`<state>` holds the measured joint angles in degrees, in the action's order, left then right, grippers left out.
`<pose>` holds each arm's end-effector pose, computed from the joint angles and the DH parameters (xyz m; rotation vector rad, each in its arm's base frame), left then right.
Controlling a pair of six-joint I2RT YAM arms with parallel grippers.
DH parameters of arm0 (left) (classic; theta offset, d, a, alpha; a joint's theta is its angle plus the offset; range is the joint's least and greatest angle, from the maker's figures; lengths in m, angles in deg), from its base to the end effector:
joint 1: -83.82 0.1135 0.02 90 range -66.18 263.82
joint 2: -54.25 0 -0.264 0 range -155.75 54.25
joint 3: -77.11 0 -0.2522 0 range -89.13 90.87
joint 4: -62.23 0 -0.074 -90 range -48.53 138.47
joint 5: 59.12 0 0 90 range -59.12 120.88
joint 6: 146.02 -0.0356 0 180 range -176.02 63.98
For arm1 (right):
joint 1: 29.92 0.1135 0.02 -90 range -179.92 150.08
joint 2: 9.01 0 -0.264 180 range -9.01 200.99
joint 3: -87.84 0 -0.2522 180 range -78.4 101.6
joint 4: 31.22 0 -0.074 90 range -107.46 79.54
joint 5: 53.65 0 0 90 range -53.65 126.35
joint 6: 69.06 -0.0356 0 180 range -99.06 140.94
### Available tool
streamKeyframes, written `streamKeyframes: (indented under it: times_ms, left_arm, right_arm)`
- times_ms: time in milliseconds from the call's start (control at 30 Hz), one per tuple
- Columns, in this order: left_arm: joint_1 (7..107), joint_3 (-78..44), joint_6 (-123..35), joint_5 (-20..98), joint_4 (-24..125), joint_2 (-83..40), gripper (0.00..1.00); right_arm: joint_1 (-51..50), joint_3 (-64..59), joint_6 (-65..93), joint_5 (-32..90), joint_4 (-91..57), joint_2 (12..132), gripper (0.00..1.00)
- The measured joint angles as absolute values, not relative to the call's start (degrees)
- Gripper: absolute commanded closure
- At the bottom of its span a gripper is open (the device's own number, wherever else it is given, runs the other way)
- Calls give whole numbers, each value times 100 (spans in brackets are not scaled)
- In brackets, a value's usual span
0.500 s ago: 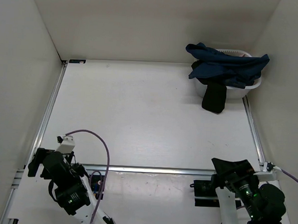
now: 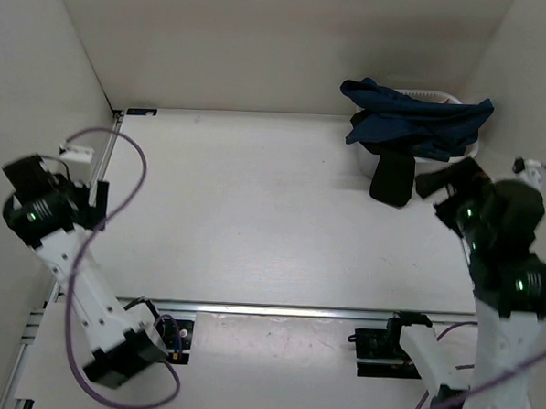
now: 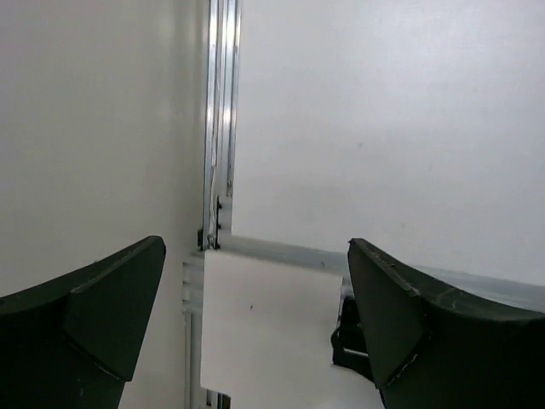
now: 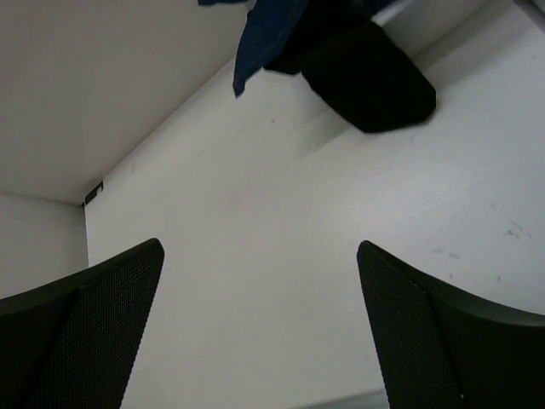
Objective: Fold and stack the trousers
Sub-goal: Grab the trousers from the pile
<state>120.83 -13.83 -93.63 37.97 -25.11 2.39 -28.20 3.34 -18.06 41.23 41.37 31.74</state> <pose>0.1048 0.0735 0.3897 0.0688 2.4832 0.4234 0.0698 -0.0009 0.4582 0.6633 1.7818 0.4059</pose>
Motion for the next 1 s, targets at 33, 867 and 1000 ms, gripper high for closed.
streamKeyframes:
  times_ms: [33, 867, 1000]
  left_arm:
    - [12083, -1018, -9267, 3915, -2430, -165, 0]
    - [10086, -519, -8248, 2879, -1145, -3400, 0]
    - [10088, -519, -8117, 2836, -1141, -3464, 0]
  right_arm:
    - [-2820, 404, -1848, 4220, 3849, 3561, 1]
    - [-3229, 5381, -569, 6882, 1971, 12594, 100]
    - [-3172, 5236, -447, 7100, 1729, 12258, 100]
